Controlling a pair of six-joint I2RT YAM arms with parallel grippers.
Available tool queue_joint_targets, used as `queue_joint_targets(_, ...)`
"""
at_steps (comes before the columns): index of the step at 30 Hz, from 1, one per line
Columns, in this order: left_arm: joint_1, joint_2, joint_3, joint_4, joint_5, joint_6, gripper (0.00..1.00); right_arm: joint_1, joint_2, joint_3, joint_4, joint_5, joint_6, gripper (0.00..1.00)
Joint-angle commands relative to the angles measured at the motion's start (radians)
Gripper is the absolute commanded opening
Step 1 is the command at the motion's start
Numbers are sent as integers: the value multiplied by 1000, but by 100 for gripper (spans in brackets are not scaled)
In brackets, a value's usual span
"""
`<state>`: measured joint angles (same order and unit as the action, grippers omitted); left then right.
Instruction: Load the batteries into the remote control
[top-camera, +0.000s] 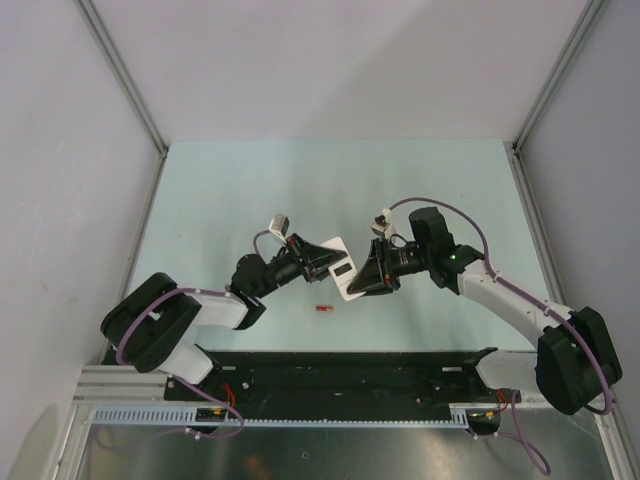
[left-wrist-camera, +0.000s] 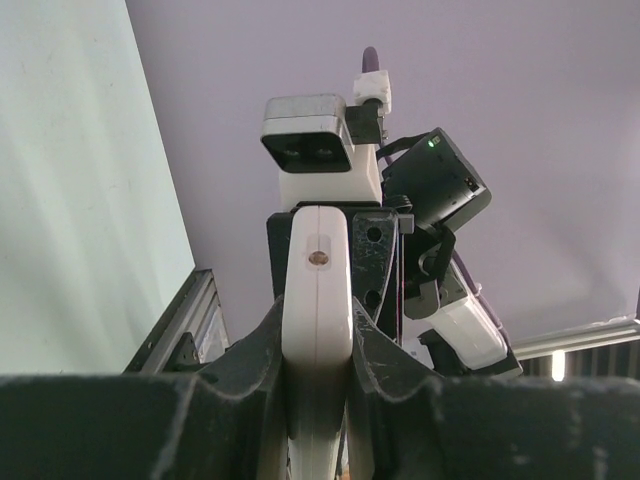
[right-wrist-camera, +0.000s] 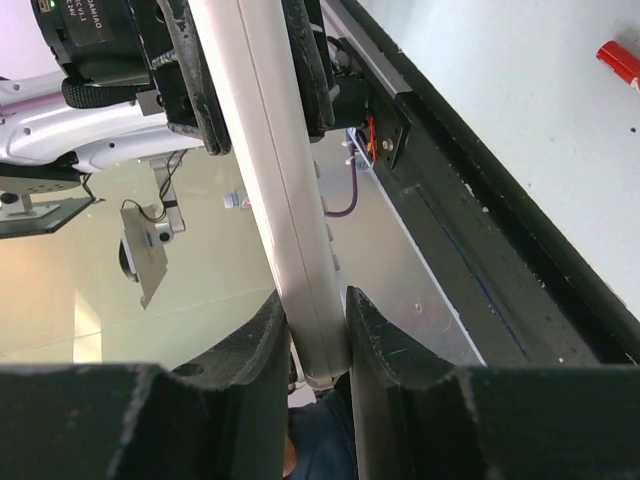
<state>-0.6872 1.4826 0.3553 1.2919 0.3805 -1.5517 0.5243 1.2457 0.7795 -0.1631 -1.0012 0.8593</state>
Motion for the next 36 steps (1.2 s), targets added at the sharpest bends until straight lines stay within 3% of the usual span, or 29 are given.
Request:
queue_joint_targets(1,-97,-51,-1,147,227,-11,0,-20,26,79,100,164,-22,7)
queue_joint_targets(15,-127,-50,-21,147,264,-5,0,-53,43,116,129,162,-5,12)
queue_joint_targets(36,-155,-38,-19,147,253,-1,0,-56,78,158,154,200,23,38)
